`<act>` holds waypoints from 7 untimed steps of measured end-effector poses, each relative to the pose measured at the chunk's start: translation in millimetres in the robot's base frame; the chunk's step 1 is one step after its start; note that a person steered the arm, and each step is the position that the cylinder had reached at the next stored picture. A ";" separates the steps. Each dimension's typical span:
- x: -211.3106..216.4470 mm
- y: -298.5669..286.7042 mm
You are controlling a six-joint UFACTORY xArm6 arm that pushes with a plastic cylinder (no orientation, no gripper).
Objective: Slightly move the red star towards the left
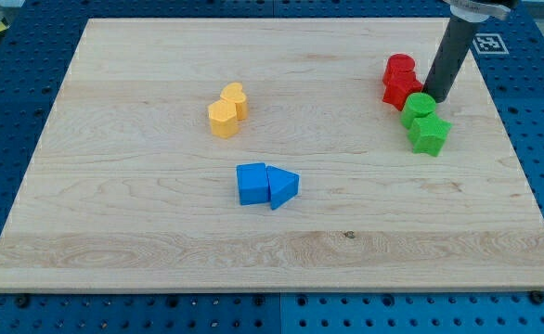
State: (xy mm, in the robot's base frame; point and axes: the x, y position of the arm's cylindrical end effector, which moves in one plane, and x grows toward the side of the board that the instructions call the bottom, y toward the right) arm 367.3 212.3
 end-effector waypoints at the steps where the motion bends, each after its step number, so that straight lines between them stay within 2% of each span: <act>1: -1.0 -15.2; 5: -1.3 -98.8; 7: -11.7 -106.4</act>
